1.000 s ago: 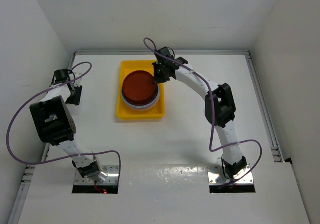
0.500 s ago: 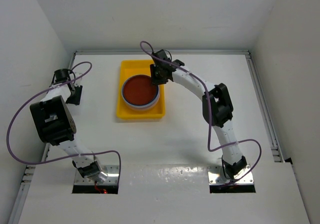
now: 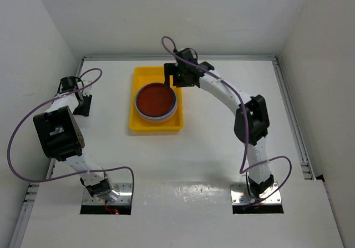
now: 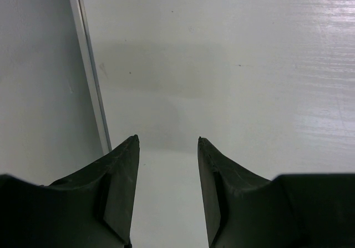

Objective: Place the plates into the plastic bin on the countertop

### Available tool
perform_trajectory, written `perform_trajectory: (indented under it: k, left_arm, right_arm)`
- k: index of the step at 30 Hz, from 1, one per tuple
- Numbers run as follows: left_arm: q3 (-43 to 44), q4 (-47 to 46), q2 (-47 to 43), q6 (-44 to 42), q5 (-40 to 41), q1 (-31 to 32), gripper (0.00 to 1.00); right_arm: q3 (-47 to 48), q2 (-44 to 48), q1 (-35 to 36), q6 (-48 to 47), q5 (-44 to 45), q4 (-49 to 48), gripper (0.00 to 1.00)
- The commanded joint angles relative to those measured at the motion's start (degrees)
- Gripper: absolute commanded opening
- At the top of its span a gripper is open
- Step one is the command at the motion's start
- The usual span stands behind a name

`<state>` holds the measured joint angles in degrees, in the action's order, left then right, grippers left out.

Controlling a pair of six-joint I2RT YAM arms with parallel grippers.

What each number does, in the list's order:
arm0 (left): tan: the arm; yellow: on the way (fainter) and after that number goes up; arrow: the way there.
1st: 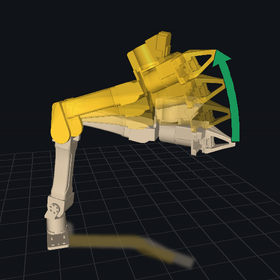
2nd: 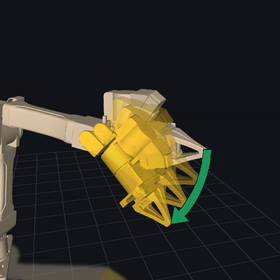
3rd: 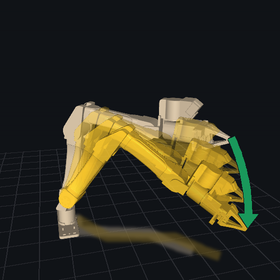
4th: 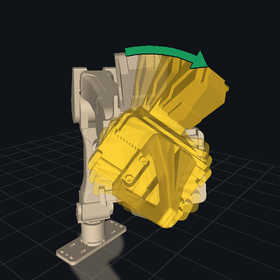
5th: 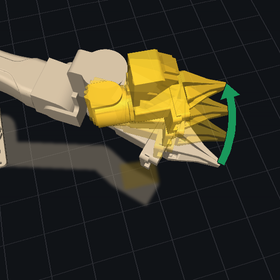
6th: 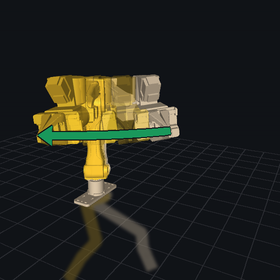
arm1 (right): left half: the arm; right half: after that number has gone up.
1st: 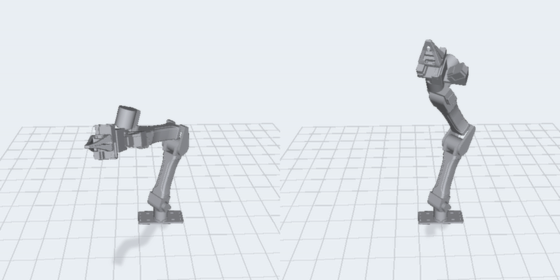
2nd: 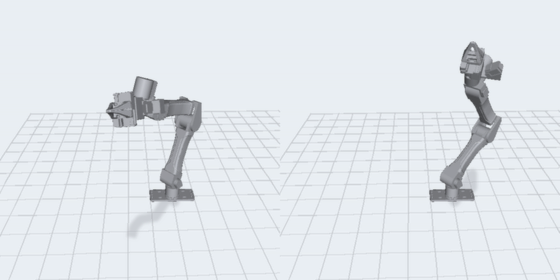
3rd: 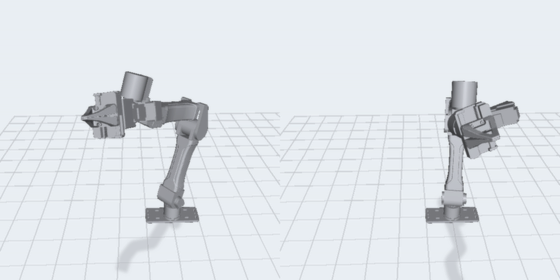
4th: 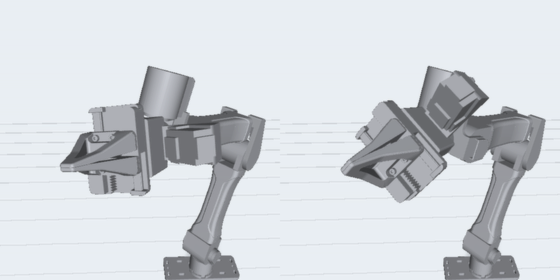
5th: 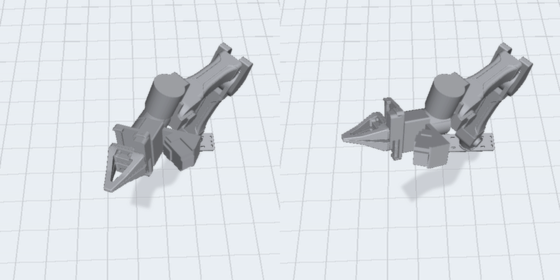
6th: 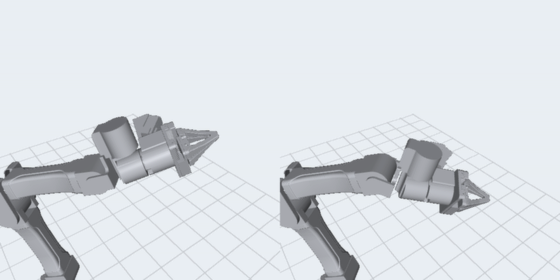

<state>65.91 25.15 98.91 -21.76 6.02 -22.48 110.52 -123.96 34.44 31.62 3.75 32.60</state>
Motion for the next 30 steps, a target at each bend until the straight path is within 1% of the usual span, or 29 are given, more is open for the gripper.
perform_trajectory:
  k: [1, 2, 4, 5, 6, 7, 8, 9, 10, 11, 12, 14, 15, 16, 17, 19, 22, 25, 30]
  left_arm:
    - [1.2, 0.2, -0.7, 0.7, -2.1, 0.4, 0.49]
    - [1.2, 0.2, -1.2, 0.7, -2.2, 0.4, 0.49]
    - [1.2, 0.2, -1.2, 0.7, -2.7, 0.4, 0.49]
    - [1.2, 0.2, -1.2, 0.7, -2.7, 0.4, 0.49]
    - [1.2, 0.2, -1.2, 0.7, -2.7, 0.4, 0.49]
    - [1.2, 0.7, -1.2, 0.7, -3.3, 0.4, 0.49]
    - [1.2, 0.7, -1.2, 1.2, -3.3, 0.9, 0.49]
    - [1.8, 0.7, -1.2, 1.2, -3.9, 0.9, 0.49]
    - [1.8, 0.7, -1.2, 1.2, -3.9, 0.9, 0.49]
    - [1.8, 1.2, -1.2, 1.2, -3.9, 0.9, 0.49]
    - [1.8, 1.2, -1.2, 1.7, -4.4, 0.9, 0.49]
    - [1.8, 1.2, -1.2, 1.7, -4.4, 1.5, 0.49]
    - [2.3, 1.7, -1.2, 1.7, -4.4, 1.5, 0.49]
    - [2.8, 1.7, -1.2, 1.7, -5.0, 1.5, 0.49]
    - [2.8, 1.7, -1.2, 1.7, -5.0, 2.1, 0.49]
    - [4.3, 2.9, 0.0, 2.2, -5.5, 2.8, 0.49]
    - [6.0, 3.5, 0.5, 2.8, -5.5, 4.1, 0.49]
    - [7.2, 4.6, 1.1, 2.8, -5.5, 5.5, 0.49]
    - [7.7, 5.2, 1.1, 2.8, -5.5, 6.0, 0.49]
  right_arm:
    - [-1.1, 13.1, -3.5, 1.3, -1.1, -5.3, 0.88]
    - [-4.0, 14.6, -4.1, 1.3, -1.5, -7.1, 1.00]
    - [-6.6, 20.3, -7.1, 1.4, -2.3, -8.2, 1.00]
    - [-12.5, 24.1, -10.5, 1.9, -3.3, -9.8, 1.00]
    - [-14.6, 25.0, -10.5, 2.1, -3.5, -10.2, 1.00]
    - [-18.6, 26.0, -13.2, 2.4, -3.6, -10.0, 1.00]
    - [-21.9, 26.5, -16.6, 3.6, -3.5, -7.1, 1.00]
    - [-23.6, 27.6, -18.5, 3.8, -3.6, -5.0, 1.00]
    - [-24.0, 27.9, -24.0, 4.2, -3.5, -0.3, 1.00]
    - [-24.6, 28.0, -25.7, 5.1, -2.5, 2.2, 1.00]
    - [-27.8, 28.8, -27.5, 5.6, -0.7, 6.6, 1.00]
    - [-30.7, 29.5, -33.6, 6.2, 0.6, 7.9, 1.00]
    - [-35.9, 31.0, -33.9, 6.1, 2.5, 7.8, 1.00]
    - [-37.4, 31.5, -37.2, 6.6, 3.1, 8.0, 1.00]
    - [-39.8, 32.5, -38.6, 7.0, 3.6, 7.7, 1.00]
    - [-42.9, 34.4, -39.7, 7.4, 3.1, 6.9, 1.00]
    - [-47.4, 36.6, -39.3, 6.6, 2.8, 3.8, 1.00]
    - [-47.8, 37.1, -38.9, 6.3, 1.4, 1.9, 1.00]
    - [-45.6, 35.8, -38.7, 6.4, 1.3, 2.4, 1.00]
